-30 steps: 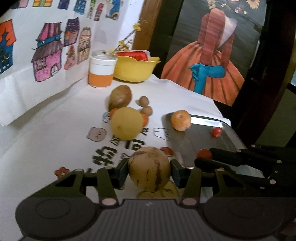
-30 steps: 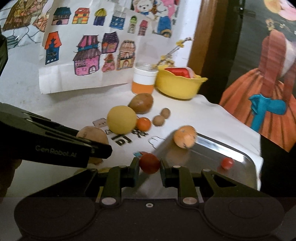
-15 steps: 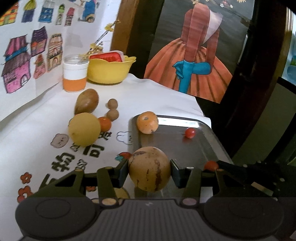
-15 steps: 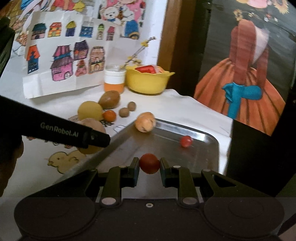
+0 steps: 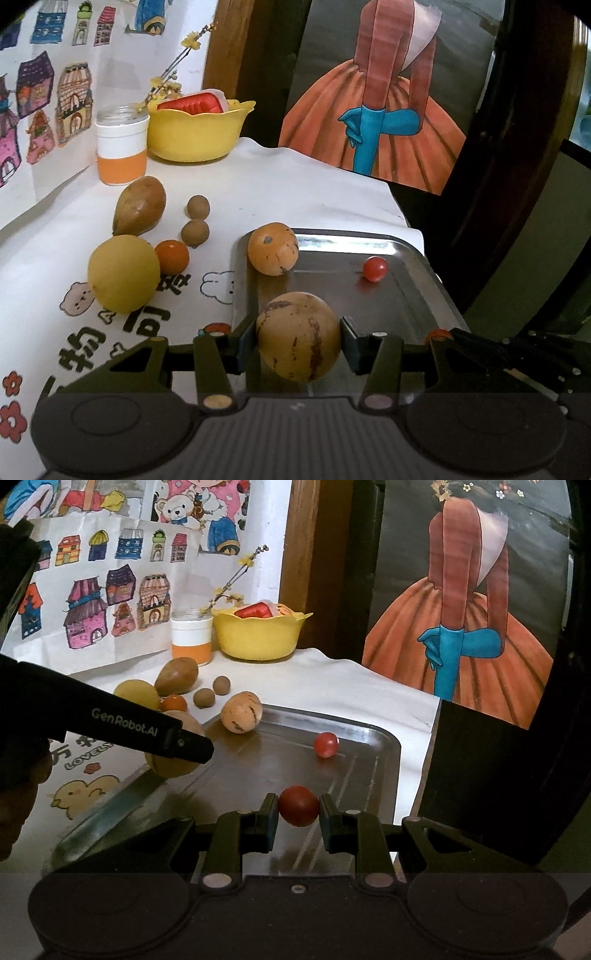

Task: Organize fruits
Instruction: 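Carry the speckled fruit in the left tool over the tray while the right tool carries the tomato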

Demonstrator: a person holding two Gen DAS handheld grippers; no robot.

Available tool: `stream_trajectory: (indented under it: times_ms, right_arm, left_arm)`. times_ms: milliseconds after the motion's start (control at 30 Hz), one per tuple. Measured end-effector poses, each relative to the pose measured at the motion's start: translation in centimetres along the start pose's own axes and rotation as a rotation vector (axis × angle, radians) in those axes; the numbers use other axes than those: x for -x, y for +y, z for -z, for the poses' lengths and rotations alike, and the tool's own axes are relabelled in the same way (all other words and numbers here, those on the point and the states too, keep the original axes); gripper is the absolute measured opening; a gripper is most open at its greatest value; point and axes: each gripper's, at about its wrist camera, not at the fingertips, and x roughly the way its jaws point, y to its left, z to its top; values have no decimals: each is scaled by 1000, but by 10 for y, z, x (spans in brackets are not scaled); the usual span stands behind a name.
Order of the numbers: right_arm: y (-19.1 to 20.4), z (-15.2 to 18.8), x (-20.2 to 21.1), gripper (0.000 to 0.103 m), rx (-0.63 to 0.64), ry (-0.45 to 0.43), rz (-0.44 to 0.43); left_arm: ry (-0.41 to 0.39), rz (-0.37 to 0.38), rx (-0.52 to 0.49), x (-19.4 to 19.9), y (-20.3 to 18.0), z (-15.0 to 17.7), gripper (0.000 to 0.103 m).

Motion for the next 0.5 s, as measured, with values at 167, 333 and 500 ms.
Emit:
stream_trajectory:
  times_ms: [167, 333, 500]
  right_arm:
    - [-5, -8, -13, 25, 16, -4, -4]
    - [-6, -17, -26, 25, 39, -6, -4]
    - [-7, -24, -41, 25, 75, 8, 6]
  left_arm:
    - [8, -9, 1, -13, 2, -6, 53]
    - [12, -11, -7, -24, 5, -12, 53]
    - [11, -13, -15, -33, 6, -16, 53]
